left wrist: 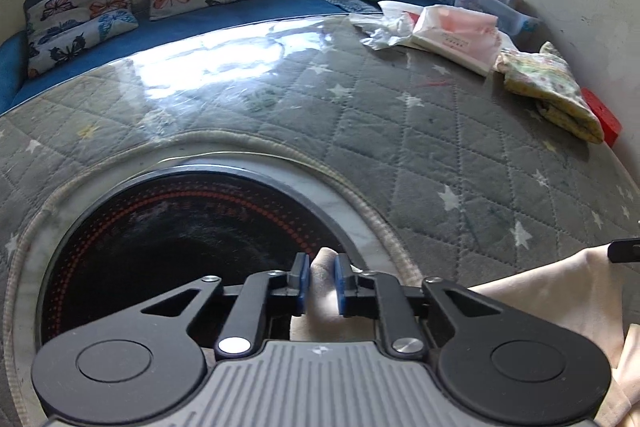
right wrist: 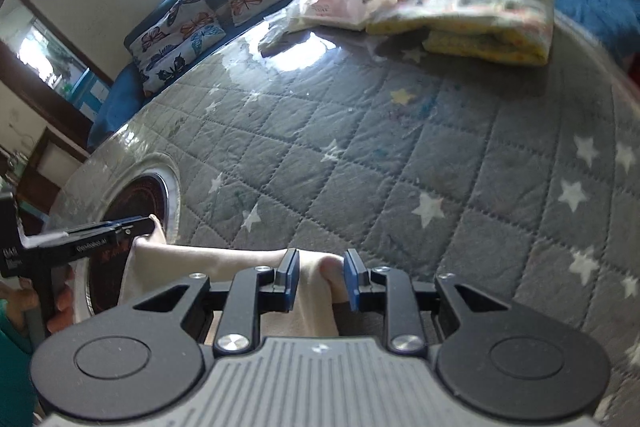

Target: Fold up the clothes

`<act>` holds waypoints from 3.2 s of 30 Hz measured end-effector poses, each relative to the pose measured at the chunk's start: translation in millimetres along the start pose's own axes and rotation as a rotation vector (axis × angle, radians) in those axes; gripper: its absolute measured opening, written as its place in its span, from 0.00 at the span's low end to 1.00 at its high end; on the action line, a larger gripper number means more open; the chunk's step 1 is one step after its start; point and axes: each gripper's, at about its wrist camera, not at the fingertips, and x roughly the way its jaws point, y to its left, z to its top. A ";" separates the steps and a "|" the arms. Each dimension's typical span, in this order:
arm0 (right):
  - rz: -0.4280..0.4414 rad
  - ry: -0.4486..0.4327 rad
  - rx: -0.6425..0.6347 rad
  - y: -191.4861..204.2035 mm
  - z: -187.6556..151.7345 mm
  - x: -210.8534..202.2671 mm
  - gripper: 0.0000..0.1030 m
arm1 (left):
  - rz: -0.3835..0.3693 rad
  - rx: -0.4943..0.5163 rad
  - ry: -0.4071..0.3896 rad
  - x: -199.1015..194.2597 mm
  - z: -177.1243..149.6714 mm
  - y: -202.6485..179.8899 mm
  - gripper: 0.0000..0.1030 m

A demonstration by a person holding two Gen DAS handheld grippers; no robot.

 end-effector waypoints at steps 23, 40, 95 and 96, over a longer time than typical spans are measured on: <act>0.225 -0.190 -0.031 9.2 -6.3 -26.6 0.09 | -0.042 -0.056 -0.102 -17.4 -4.2 14.8 0.05; 0.011 -0.098 -0.179 15.7 2.2 -1.0 0.29 | 0.016 -0.121 -0.134 -31.3 -17.3 51.7 0.30; -0.045 -0.154 -0.412 145.3 42.2 66.9 0.16 | 0.301 -0.227 -0.168 -44.7 -23.2 136.3 0.08; -0.037 -0.143 -0.440 149.7 36.9 65.4 0.16 | 0.318 -0.234 -0.165 -45.0 -21.5 143.3 0.08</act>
